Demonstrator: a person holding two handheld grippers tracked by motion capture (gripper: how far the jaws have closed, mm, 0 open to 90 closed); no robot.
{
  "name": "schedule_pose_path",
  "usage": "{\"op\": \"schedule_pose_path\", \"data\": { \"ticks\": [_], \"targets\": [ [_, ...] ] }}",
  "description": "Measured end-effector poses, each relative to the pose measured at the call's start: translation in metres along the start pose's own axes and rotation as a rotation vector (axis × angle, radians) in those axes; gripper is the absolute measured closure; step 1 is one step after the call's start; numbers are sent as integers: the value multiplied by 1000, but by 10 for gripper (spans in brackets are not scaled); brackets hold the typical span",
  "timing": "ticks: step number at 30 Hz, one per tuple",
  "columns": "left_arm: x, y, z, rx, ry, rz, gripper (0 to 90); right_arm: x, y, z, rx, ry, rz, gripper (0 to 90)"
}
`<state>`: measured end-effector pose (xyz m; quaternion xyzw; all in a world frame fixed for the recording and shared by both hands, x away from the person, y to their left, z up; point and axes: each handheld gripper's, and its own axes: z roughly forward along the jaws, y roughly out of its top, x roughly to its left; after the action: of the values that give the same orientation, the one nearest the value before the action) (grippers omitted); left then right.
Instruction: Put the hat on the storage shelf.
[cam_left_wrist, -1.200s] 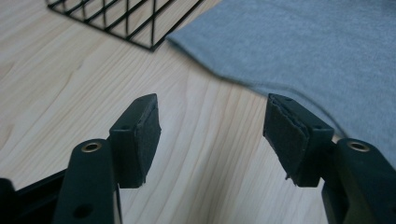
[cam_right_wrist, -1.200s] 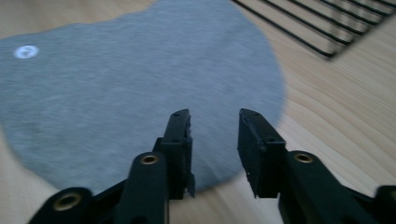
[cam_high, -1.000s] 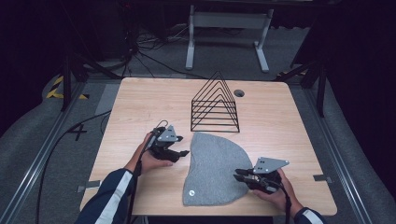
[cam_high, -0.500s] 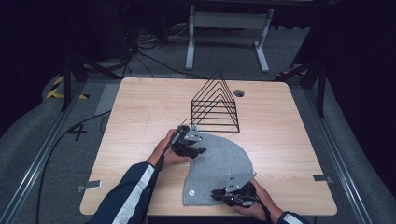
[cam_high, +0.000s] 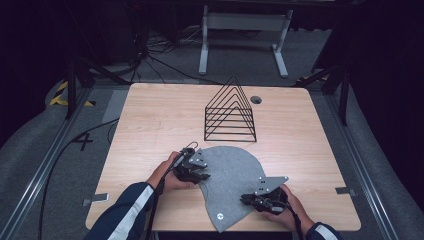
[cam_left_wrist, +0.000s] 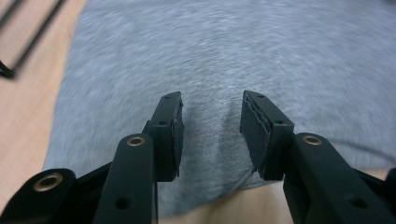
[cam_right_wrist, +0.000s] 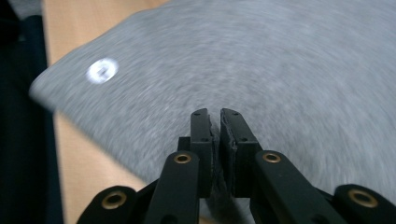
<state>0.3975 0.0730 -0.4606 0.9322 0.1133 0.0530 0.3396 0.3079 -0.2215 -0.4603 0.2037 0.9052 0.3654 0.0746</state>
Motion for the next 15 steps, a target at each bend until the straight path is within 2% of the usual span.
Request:
{"op": "schedule_pose_path", "data": {
  "ticks": [5, 6, 8, 11, 15],
  "targets": [
    [-13, -8, -5, -8, -18, 0, 591, -9, -3, -3, 0, -39, 20, 842],
    [-20, -10, -6, -17, -23, -8, 591, -13, -3, -5, 4, -82, 23, 831],
    [-24, -11, -7, -16, -27, -8, 586, -15, -4, -5, 3, -97, 26, 827],
    [-35, -10, -6, -20, -45, -9, 586, -27, -6, -8, 6, -182, 40, 807],
    [-51, -3, -1, -17, -70, 6, 585, -44, -9, -12, -3, -248, 94, 774]
  ]
}}
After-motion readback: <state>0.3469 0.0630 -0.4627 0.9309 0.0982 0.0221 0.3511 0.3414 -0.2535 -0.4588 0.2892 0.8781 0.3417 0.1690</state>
